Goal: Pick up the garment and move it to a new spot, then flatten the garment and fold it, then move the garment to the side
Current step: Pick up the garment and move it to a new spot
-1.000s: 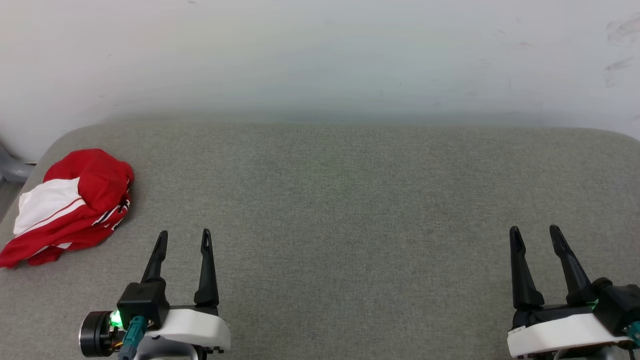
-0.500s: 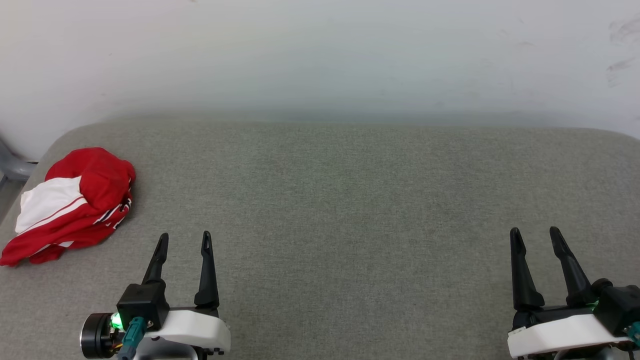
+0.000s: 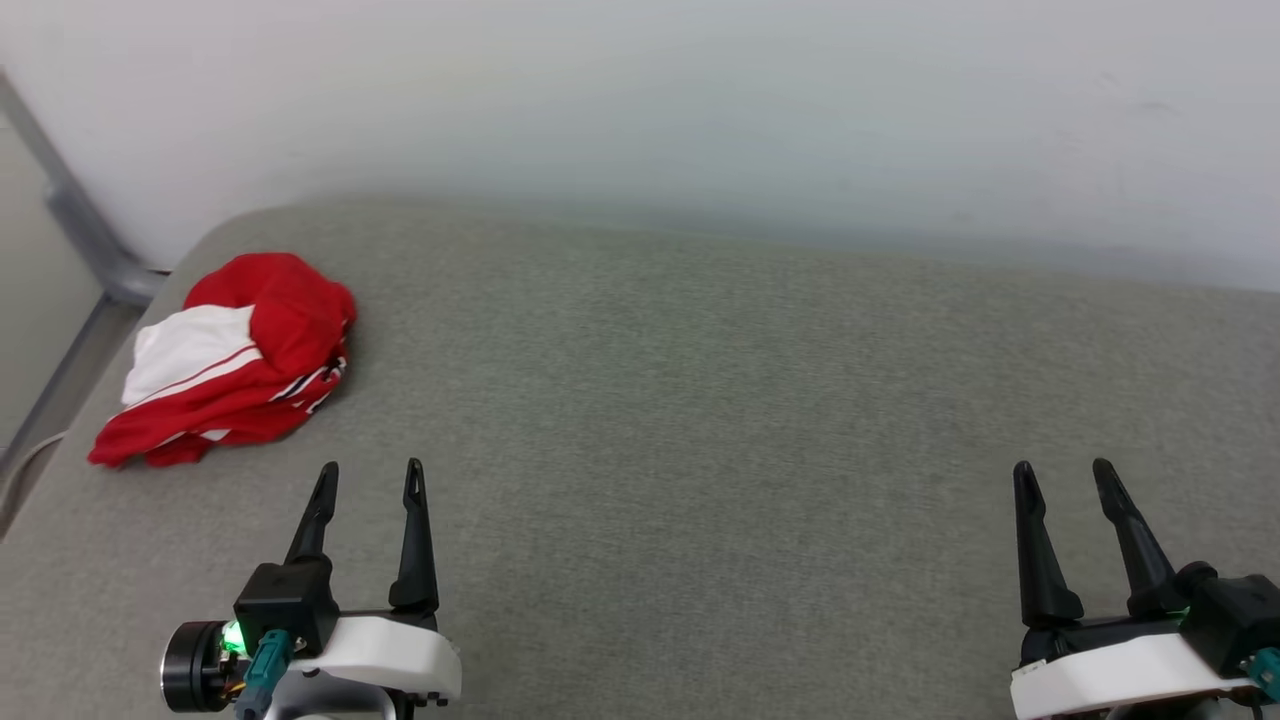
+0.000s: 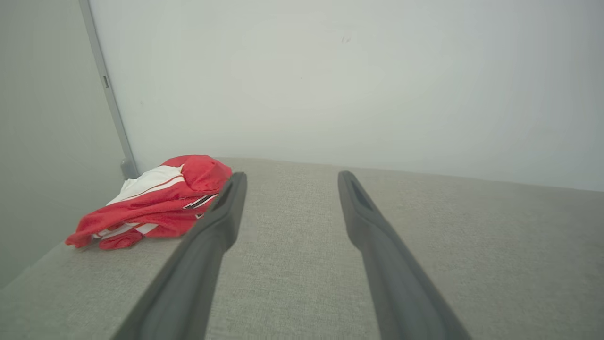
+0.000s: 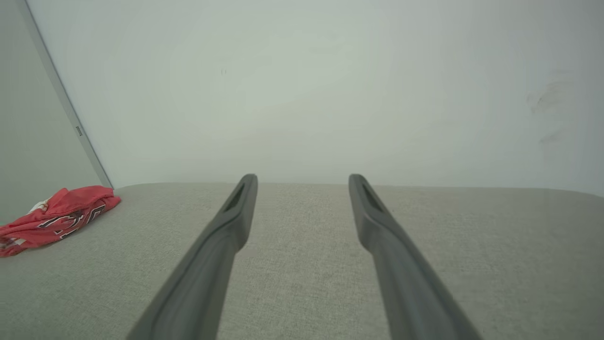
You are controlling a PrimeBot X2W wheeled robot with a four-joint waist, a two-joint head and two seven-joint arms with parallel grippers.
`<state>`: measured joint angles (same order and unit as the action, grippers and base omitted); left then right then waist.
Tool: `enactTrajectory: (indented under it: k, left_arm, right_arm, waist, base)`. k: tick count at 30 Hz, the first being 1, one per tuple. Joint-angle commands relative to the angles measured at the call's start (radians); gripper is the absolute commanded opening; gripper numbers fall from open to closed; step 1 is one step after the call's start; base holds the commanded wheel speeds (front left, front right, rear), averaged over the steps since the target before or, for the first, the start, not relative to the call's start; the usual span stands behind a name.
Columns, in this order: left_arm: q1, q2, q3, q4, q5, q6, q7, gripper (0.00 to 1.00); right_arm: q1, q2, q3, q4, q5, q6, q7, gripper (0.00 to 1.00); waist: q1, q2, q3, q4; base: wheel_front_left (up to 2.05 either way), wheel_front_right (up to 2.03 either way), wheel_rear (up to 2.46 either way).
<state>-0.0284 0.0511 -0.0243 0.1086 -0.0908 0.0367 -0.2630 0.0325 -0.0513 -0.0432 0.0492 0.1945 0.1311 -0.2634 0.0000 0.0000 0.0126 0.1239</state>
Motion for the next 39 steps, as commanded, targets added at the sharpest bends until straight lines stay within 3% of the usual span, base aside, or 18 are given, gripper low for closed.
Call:
enactTrajectory:
  k: [1,26,33,39]
  left_arm:
    - [-0.009,-0.001,0.005,0.002,0.006,0.001,-0.003,1.00]
    - [-0.024,-0.001,0.044,0.010,-0.016,0.014,-0.003,1.00]
    - [-0.017,-0.001,0.049,0.013,-0.019,0.011,-0.003,1.00]
    - [-0.031,-0.001,0.067,0.011,-0.024,-0.003,-0.003,1.00]
  right_arm:
    - [0.002,0.002,0.002,-0.001,-0.003,-0.001,-0.002,1.00]
    - [-0.012,0.002,0.010,-0.005,-0.036,-0.001,-0.002,1.00]
    - [-0.017,0.002,0.014,-0.002,-0.035,-0.001,-0.002,1.00]
    - [-0.029,0.002,0.026,-0.003,-0.043,-0.001,-0.002,1.00]
  waist:
    - [0.0000,0.0000,0.003,0.033]
    - [0.0000,0.0000,0.037,0.351]
    - [0.0000,0.0000,0.039,0.389]
    - [0.0000,0.0000,0.047,0.377]
  base:
    - [0.00,0.00,0.00]
    - [0.00,0.00,0.00]
    - [0.00,0.00,0.00]
    - [0.00,0.00,0.00]
